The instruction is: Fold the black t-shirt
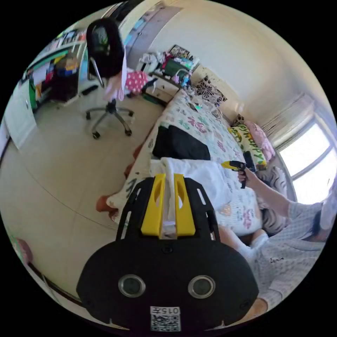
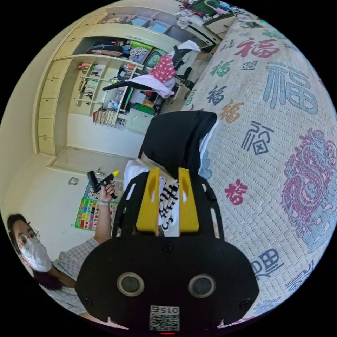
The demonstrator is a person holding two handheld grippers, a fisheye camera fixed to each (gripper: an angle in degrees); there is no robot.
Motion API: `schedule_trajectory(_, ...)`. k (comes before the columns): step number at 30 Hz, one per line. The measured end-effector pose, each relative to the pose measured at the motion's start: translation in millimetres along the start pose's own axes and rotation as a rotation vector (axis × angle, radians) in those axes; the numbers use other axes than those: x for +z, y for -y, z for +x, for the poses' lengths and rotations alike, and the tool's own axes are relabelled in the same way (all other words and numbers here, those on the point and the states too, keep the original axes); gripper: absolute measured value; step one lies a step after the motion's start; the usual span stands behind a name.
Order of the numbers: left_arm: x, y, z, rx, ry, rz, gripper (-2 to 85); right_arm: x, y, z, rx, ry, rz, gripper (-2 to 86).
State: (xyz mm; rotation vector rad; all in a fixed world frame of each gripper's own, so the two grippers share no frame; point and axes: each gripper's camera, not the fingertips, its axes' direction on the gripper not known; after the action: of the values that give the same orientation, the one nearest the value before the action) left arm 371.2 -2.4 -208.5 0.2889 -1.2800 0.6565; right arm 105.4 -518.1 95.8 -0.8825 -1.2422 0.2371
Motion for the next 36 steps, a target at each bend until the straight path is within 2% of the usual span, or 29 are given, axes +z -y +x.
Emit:
schedule_trajectory(1,-5,-2,14,0.029,0.027,0.018,6.0,7,8,0,0.020,-0.008,-0.010,10.4)
schedule_trajectory(4,-3,-3,92,0.178,0.127,0.013,8.7,39,30,-3,0.049,-0.048,-0.077,10.8)
schedule_trajectory(10,75,1,254,0.489,0.209,-0.111,10.5,77,48,-27,0.070,-0.025,-0.104,2.7)
schedule_trajectory(14,92,-14,306,0.476,0.184,-0.015,12.7,31,44,-67,-0.045,0.139,0.033,1.3)
schedule_trajectory(18,79,-23,337,0.403,0.270,0.087,15.5,-24,36,-126,-0.217,0.133,0.069,0.9)
schedule_trajectory(21,79,-22,378,0.434,0.325,0.132,15.5,-68,13,-182,-0.342,0.167,0.087,0.7)
schedule_trajectory(24,84,-23,429,0.464,0.356,0.191,12.0,-104,-26,-236,-0.439,0.097,0.083,0.7)
schedule_trajectory(26,83,-27,458,0.479,0.367,0.247,8.1,-139,-62,-268,-0.477,-0.008,0.149,0.6)
schedule_trajectory(28,81,-32,483,0.513,0.319,0.323,5.3,-171,-88,-284,-0.497,-0.054,0.200,0.6)
schedule_trajectory(32,91,-28,549,0.637,0.103,0.245,1.1,-233,-154,-304,-0.463,-0.062,0.256,0.6)
schedule_trajectory(36,84,-44,600,0.717,-0.033,0.279,0.7,-291,-222,-319,-0.431,-0.126,0.340,0.6)
